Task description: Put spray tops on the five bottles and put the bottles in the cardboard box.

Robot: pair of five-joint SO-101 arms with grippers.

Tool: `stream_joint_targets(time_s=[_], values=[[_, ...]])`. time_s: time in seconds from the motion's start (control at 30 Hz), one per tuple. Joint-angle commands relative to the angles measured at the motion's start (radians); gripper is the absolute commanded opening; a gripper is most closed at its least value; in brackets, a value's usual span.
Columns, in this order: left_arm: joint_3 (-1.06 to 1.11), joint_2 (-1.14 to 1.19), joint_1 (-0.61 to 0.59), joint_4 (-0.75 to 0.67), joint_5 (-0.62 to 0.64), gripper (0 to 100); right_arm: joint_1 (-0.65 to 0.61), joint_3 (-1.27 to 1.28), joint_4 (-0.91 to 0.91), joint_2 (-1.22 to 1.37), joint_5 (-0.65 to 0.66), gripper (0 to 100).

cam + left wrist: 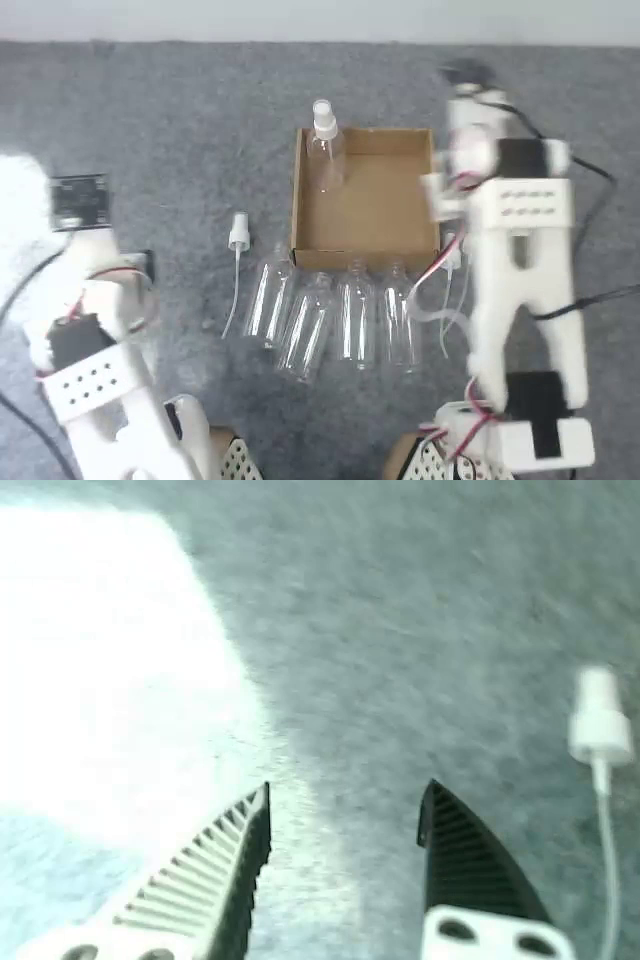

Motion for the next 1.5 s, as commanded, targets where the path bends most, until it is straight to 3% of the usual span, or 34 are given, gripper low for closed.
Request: stream_joint_targets(time_s=[0.0,0.1,0.23,0.4,0.6,0.7,0.9,1.1,1.23,1.47], values=[[-0.234,0.173,-0.14,-0.008,-0.041,22,-0.346,-0.135,0.01,-0.044,-0.164,0.6],[-0.381,0.327,-0.224,-0.008,-0.072,23,-0.512,-0.206,-0.033,0.061,-0.259,0.6],[-0.547,0.516,-0.318,-0.008,-0.075,23,-0.633,-0.319,-0.117,0.268,-0.402,0.9],[-0.634,0.672,-0.364,-0.014,-0.081,23,-0.674,-0.473,-0.242,0.518,-0.615,1.0],[-0.645,0.71,-0.371,-0.048,-0.112,23,-0.68,-0.605,-0.328,0.757,-0.744,1.1],[-0.645,0.713,-0.371,-0.057,-0.112,23,-0.684,-0.655,-0.309,0.823,-0.744,4.2],[-0.644,0.718,-0.365,-0.055,-0.112,23,-0.685,-0.7,-0.219,0.846,-0.746,28.1],[-0.644,0.718,-0.365,-0.049,-0.112,23,-0.677,-0.727,-0.061,0.769,-0.717,27.8],[-0.642,0.718,-0.365,-0.046,-0.115,23,-0.647,-0.729,0.097,0.67,-0.523,27.8],[-0.647,0.71,-0.316,0.034,-0.117,23,-0.562,-0.687,0.274,0.46,-0.334,27.8]])
